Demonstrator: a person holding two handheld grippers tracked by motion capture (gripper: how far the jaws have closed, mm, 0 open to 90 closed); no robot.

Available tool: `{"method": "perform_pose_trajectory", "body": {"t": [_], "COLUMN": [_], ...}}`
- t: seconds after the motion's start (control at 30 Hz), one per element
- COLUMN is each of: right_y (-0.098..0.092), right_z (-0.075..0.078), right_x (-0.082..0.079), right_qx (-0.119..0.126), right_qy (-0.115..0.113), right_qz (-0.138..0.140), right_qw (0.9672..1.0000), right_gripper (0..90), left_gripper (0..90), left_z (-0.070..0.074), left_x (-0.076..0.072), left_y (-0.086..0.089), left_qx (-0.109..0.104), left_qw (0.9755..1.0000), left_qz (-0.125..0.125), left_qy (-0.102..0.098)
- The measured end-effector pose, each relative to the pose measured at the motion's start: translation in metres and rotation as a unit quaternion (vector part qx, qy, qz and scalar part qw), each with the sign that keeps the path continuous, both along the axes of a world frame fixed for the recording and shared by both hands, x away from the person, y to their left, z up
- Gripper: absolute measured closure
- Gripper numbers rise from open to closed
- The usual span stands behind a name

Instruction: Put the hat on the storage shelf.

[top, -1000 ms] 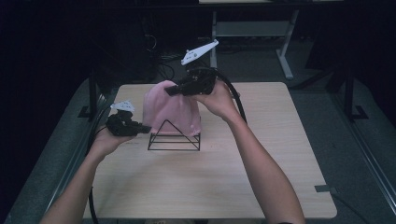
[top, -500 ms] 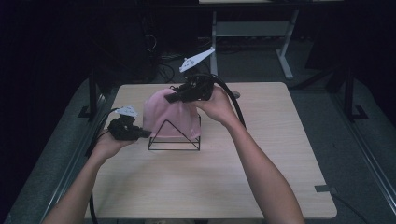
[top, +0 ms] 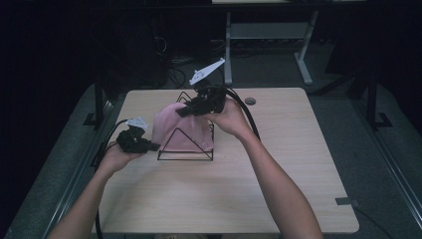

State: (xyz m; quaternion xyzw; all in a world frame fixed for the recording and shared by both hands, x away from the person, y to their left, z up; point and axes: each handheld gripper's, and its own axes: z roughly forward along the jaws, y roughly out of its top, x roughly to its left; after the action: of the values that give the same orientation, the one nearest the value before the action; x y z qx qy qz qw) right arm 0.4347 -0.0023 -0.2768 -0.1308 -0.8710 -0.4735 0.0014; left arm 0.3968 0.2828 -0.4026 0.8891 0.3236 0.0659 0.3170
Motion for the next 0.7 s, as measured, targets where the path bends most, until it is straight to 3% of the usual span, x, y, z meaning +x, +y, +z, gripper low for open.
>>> {"method": "perform_pose_trajectory", "body": {"t": [0.33, 0.6, 0.7], "right_y": [0.001, 0.002, 0.002], "right_z": [-0.011, -0.020, -0.027], "right_x": [-0.001, 0.000, 0.001], "right_qx": [-0.004, -0.009, -0.009], "right_qy": [0.019, 0.026, 0.037], "right_qz": [0.001, 0.007, 0.005], "right_qw": [0.9998, 0.9996, 0.9993], "right_gripper": [74.8, 74.7, 74.8], "left_gripper": [81.2, 81.1, 81.1], "left_z": [-0.009, -0.021, -0.024], "left_x": [0.003, 0.001, 0.002], "left_y": [-0.004, -0.003, -0.003], "left_qx": [0.023, 0.014, 0.020], "left_qw": [0.9997, 0.9997, 0.9995], "left_qz": [-0.005, 0.005, 0.005], "left_qy": [0.009, 0.020, 0.024]}}
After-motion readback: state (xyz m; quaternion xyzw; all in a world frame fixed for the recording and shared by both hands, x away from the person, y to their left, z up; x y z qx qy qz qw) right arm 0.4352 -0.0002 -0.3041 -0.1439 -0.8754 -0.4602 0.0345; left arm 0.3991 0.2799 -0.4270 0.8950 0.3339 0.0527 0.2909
